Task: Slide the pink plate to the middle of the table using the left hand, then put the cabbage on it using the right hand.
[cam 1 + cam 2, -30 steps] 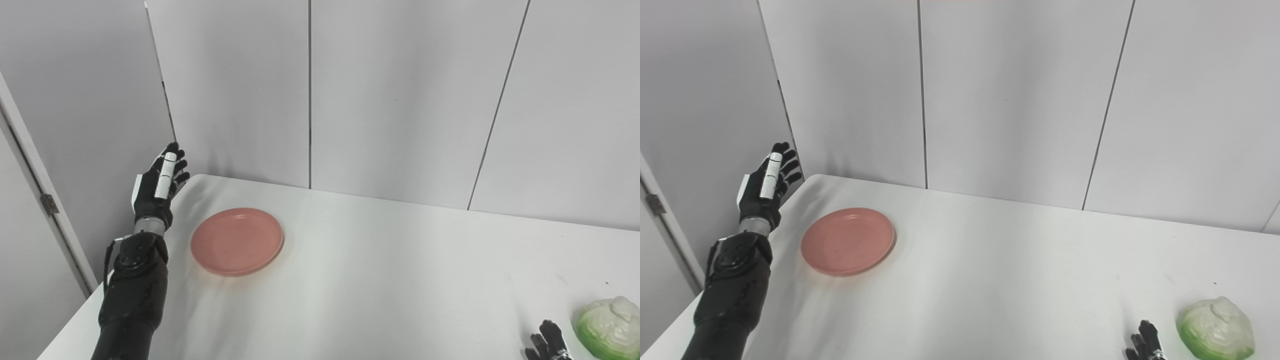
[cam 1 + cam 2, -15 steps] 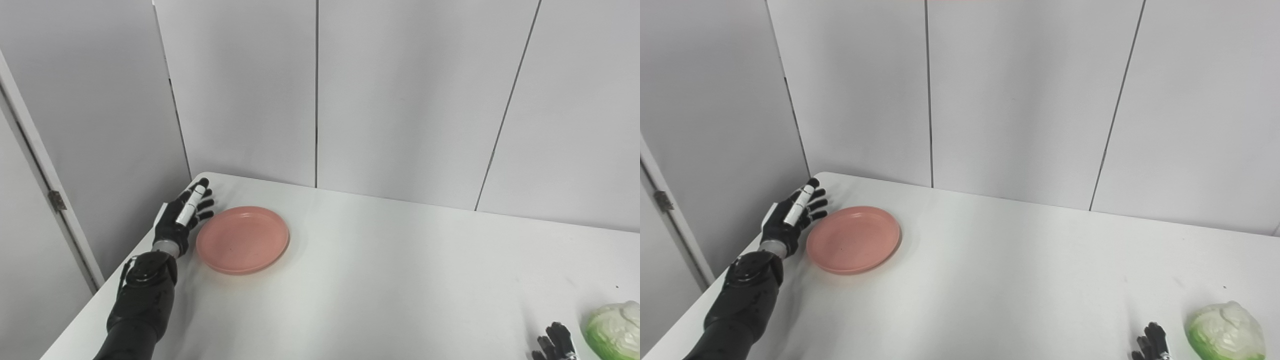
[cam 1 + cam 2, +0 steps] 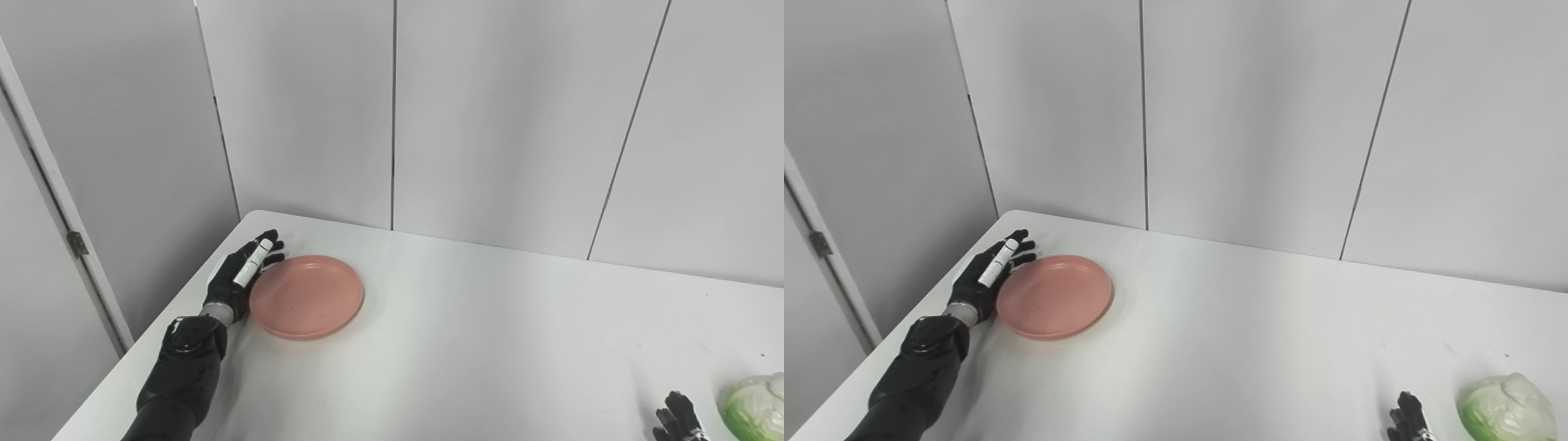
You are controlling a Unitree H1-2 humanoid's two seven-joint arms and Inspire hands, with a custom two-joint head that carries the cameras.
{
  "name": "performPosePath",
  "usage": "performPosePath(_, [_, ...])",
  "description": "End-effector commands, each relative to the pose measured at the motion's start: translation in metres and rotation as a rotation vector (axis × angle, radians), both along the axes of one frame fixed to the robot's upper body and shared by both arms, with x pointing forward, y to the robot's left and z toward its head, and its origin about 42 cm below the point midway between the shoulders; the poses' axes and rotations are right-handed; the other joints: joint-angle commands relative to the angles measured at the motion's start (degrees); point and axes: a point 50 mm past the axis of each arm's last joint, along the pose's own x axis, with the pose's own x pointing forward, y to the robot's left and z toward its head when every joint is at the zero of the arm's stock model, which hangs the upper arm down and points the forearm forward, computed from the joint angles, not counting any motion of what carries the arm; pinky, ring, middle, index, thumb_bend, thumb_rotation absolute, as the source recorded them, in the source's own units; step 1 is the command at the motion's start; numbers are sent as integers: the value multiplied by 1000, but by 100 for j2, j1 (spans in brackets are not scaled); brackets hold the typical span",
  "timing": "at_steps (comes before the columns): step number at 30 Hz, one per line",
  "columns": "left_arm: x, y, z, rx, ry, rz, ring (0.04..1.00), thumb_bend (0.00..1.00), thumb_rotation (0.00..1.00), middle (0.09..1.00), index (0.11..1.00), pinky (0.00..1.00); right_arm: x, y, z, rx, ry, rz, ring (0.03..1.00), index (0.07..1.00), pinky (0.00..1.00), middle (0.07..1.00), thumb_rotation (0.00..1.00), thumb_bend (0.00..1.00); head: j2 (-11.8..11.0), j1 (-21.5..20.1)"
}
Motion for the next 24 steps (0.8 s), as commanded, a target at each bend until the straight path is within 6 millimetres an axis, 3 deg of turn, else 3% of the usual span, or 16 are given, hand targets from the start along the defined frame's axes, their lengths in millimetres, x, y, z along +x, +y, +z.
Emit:
performPosePath(1, [1, -33, -9, -47, 23, -116, 803, 839, 725, 825, 834, 694, -41, -6, -12, -14, 66, -13, 977, 933, 1000, 972, 1000, 881, 37, -46])
performPosePath(8, [-5, -75, -5, -138, -33, -225, 809, 864, 734, 834, 847, 678, -40, 1, -14, -7, 73, -14, 970, 926, 1000, 964, 1000, 866, -1, -284])
performPosePath(15, [2, -107, -13, -242, -31, -194, 873, 872, 737, 893, 869, 756, -41, 12, -11, 0, 64, -10, 944, 915, 994, 950, 996, 829, 43, -566])
performPosePath(24, [3, -185, -41, -327, 83, -244, 877, 860, 743, 899, 870, 742, -39, 22, -9, 0, 51, -11, 905, 879, 921, 910, 941, 862, 126, -1027])
